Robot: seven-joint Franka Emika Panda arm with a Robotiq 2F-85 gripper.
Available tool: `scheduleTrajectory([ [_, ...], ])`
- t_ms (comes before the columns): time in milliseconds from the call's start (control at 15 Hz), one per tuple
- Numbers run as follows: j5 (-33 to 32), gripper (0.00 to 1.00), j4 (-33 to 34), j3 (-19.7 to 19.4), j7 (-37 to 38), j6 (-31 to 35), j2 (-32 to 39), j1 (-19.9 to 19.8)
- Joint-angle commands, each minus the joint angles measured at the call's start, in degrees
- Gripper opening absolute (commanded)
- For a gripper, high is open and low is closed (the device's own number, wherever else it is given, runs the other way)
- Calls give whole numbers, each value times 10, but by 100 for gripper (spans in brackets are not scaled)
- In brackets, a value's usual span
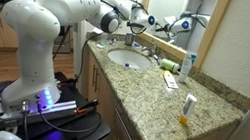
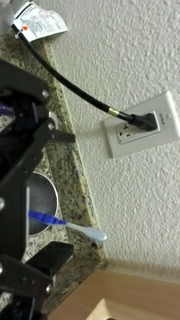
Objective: Open the tap
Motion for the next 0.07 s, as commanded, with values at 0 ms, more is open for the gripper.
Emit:
scheduleTrajectory([
  [0, 0, 100, -3, 0, 8, -5, -6, -3],
])
